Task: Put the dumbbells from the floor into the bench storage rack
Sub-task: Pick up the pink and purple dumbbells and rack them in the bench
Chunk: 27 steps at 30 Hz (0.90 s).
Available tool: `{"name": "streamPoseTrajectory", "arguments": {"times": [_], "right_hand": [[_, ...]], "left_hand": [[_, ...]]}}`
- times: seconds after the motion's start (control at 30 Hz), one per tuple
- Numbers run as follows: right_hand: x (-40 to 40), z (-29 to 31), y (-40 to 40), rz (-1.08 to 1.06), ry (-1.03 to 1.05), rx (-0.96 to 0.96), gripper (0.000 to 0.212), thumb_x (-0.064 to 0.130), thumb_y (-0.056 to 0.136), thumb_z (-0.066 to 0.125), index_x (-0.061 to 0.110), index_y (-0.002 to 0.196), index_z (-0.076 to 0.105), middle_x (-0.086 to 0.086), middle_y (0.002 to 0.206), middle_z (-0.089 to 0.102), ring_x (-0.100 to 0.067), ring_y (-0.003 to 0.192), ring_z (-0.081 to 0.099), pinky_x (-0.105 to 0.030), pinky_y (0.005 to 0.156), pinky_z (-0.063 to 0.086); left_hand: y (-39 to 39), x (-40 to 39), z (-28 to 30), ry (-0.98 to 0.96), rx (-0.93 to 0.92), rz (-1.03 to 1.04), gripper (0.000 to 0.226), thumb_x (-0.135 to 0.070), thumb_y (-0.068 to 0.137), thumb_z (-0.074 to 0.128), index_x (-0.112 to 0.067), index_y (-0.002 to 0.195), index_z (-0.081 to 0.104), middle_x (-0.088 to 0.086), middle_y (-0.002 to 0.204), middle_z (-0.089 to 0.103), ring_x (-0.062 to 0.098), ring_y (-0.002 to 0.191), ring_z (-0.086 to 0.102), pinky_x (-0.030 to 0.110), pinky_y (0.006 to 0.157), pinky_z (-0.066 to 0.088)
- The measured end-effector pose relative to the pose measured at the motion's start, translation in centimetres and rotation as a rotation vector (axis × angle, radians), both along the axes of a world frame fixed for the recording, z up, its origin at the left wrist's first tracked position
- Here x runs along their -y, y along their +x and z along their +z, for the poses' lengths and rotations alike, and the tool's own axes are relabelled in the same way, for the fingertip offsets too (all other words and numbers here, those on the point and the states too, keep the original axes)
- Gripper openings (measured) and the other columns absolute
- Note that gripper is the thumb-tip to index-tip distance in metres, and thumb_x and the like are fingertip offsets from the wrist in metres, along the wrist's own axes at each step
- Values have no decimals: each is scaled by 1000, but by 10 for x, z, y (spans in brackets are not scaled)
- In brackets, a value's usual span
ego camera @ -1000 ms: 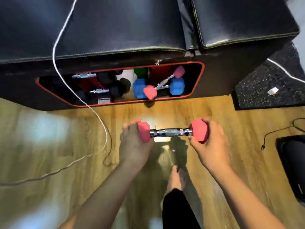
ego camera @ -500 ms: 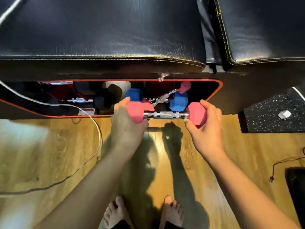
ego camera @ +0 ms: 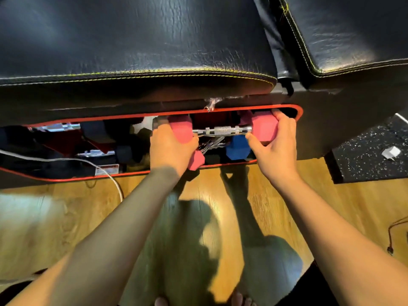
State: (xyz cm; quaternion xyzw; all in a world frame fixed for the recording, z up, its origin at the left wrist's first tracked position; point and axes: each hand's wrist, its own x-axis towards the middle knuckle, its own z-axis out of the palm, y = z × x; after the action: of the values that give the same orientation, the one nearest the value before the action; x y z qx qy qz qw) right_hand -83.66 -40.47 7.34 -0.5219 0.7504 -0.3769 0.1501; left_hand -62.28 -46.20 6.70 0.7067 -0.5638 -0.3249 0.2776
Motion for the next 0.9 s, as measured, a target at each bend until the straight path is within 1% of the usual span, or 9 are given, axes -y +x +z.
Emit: {"name": "streamPoseTrajectory", "arguments": {"times": [0.13,0.33,0.5,0.57,0.63,0.7,0.73,0.83,0.9], "right_hand": [[17,-6,1,-17,-6,-38,57,33,83,73,7,125,47,-6,117,44,-19,108,45,-28,89,37],[36,-1,8,-36,-40,-6,58,37,82,72,9,128,50,-13,128,51,-30,120,47,-41,106,39],[53,-10,5,-76,55,3,53,56,77,66,10,103,64,-8,97,63,-28,88,59,-39,82,51],[59,-11,2,-93,130,38,51,54,82,66,2,85,62,-7,79,57,-24,68,52,-31,66,42],[64,-11,0,-83,213,72,43,41,90,65,1,77,57,-12,71,55,-27,65,51,-33,67,43],[68,-14,0,-40,183,85,48,45,89,65,-3,97,62,-20,86,65,-33,81,60,-41,81,50],[68,-14,2,-21,157,63,60,53,86,65,-1,113,60,-21,97,68,-35,91,62,-44,88,50],[70,-17,7,-18,209,-16,93,79,72,58,5,128,53,-20,119,65,-39,105,61,-47,93,50],[73,-22,5,4,230,-104,109,90,65,50,6,134,48,-20,130,58,-41,115,55,-50,98,46]], "left_hand": [[-1,4,-2,-62,-50,-2,31,-40,66,73,-14,74,58,7,78,66,29,77,65,39,68,54],[-2,23,2,-103,-53,25,45,-45,66,76,-5,85,68,14,86,70,32,83,67,43,76,56],[-4,29,2,-94,-109,33,29,-36,75,80,-15,91,68,12,96,72,29,94,67,41,86,55],[-6,35,3,-48,-102,11,35,-43,79,76,-14,96,64,11,101,70,29,97,65,38,87,53],[-11,36,9,146,37,-79,54,-57,85,63,-4,87,60,13,87,64,28,86,60,31,81,46],[-18,36,13,281,242,-165,65,-68,87,50,-5,70,48,9,71,52,25,77,51,30,74,40],[-22,38,13,283,274,-188,66,-69,87,47,-5,72,50,7,71,50,25,80,52,29,72,39],[-22,43,3,304,327,-223,68,-67,91,42,-4,103,64,7,71,47,27,88,53,27,66,38],[-22,45,0,343,326,-219,71,-64,93,41,-2,122,59,11,86,53,30,100,57,27,73,40]]}}
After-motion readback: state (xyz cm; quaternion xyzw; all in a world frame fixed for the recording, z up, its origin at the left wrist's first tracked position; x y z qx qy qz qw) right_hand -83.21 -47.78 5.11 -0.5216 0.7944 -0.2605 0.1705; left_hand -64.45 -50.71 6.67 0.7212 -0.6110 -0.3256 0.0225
